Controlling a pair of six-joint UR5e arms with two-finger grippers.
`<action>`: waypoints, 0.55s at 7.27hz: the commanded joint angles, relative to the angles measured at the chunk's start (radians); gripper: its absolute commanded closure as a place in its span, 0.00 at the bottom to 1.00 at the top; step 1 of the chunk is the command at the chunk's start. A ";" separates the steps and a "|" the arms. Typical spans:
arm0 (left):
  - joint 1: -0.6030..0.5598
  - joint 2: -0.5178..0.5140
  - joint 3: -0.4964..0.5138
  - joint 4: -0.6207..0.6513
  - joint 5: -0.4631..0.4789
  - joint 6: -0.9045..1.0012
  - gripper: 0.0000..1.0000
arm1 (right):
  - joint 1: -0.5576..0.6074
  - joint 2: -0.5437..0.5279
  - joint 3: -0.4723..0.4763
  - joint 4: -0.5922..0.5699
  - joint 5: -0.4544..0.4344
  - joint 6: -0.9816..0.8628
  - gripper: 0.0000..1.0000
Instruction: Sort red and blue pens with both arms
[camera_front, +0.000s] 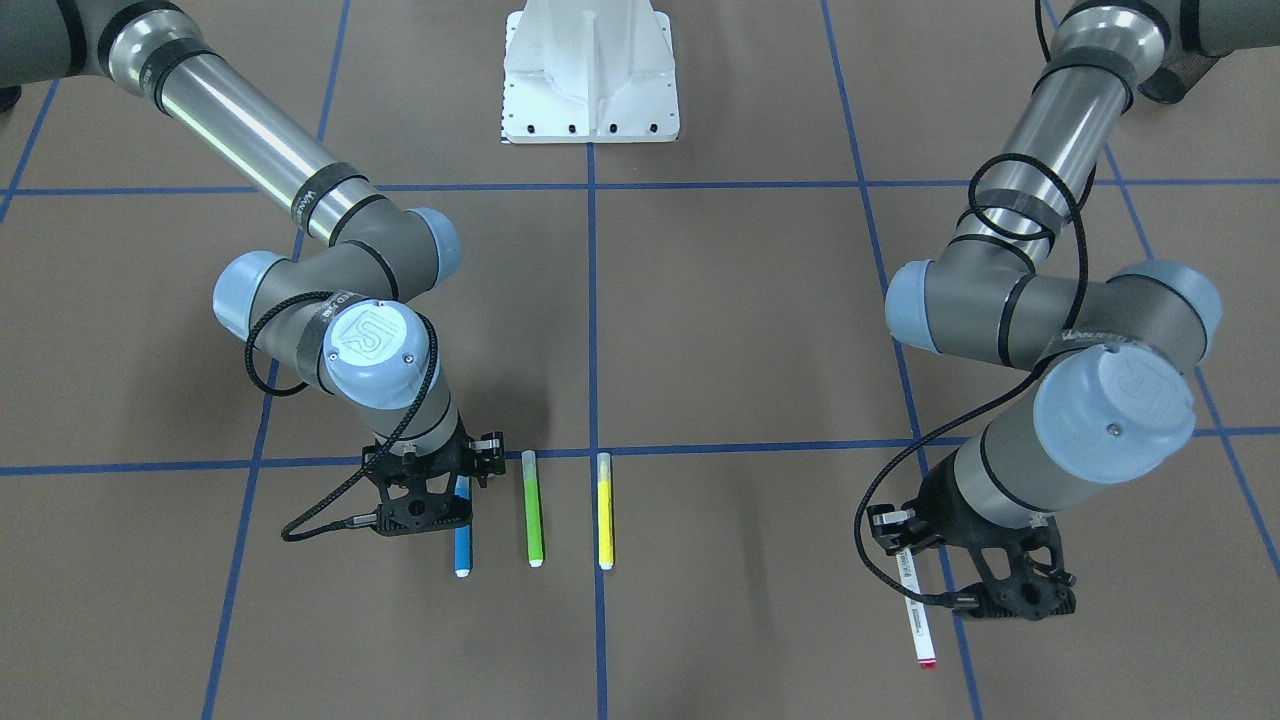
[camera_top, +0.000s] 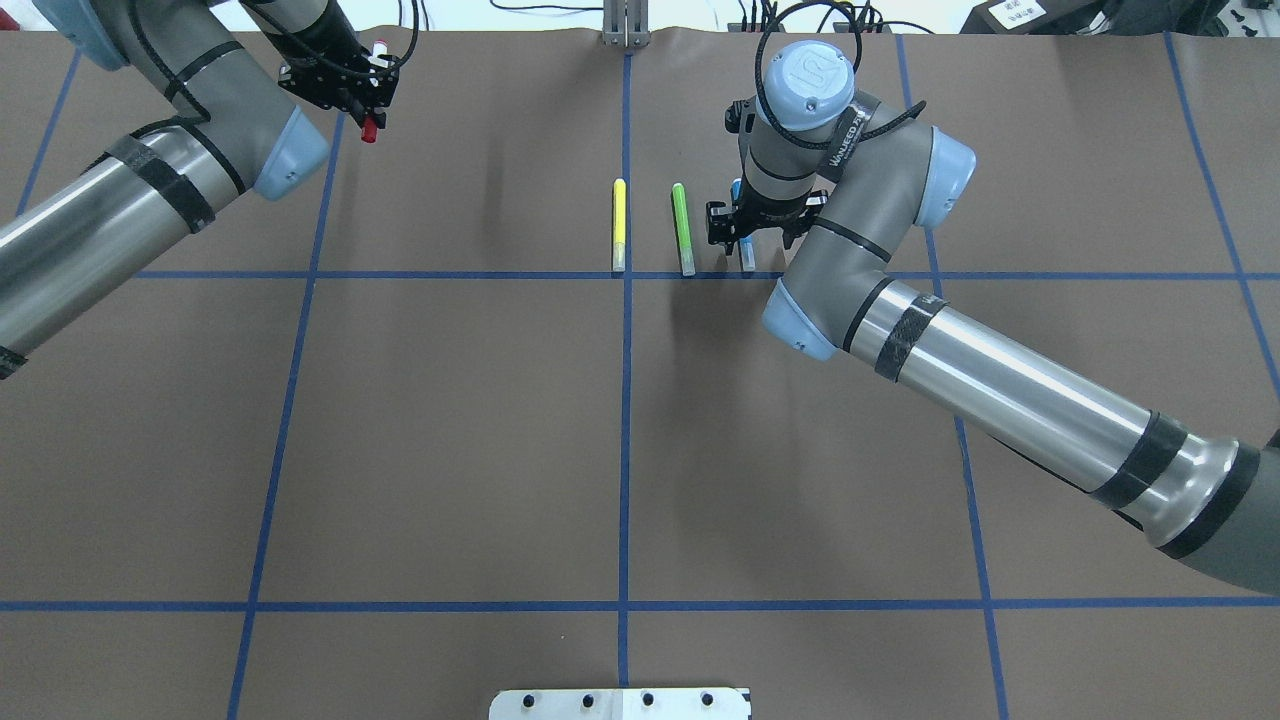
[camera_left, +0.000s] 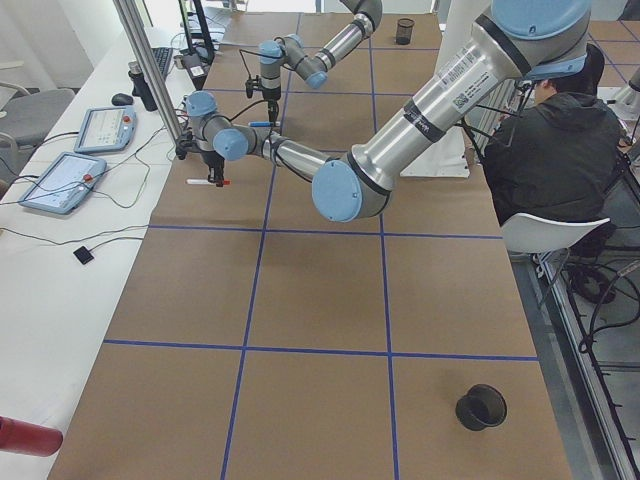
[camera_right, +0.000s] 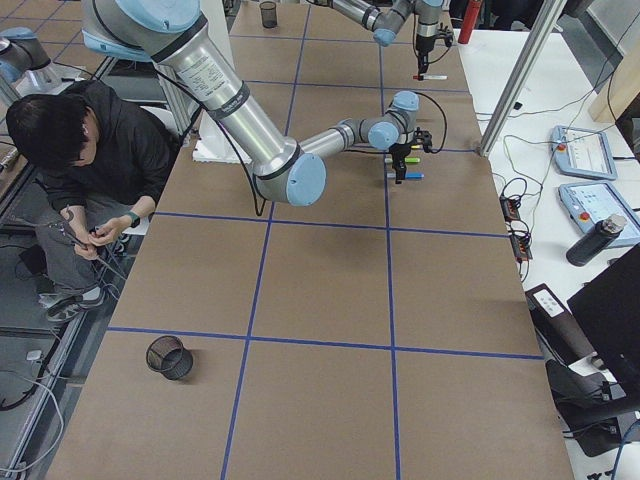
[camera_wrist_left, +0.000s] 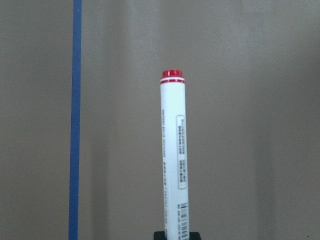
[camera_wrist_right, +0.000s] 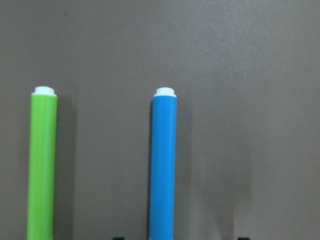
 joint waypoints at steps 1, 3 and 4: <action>0.000 0.001 0.000 0.000 0.000 0.000 1.00 | -0.005 0.033 -0.038 0.001 -0.014 0.001 0.31; 0.000 0.001 0.002 0.000 0.002 0.002 1.00 | -0.005 0.038 -0.046 0.001 -0.014 0.001 0.38; 0.000 0.001 0.002 0.000 0.002 0.002 1.00 | -0.006 0.038 -0.046 0.001 -0.014 0.001 0.41</action>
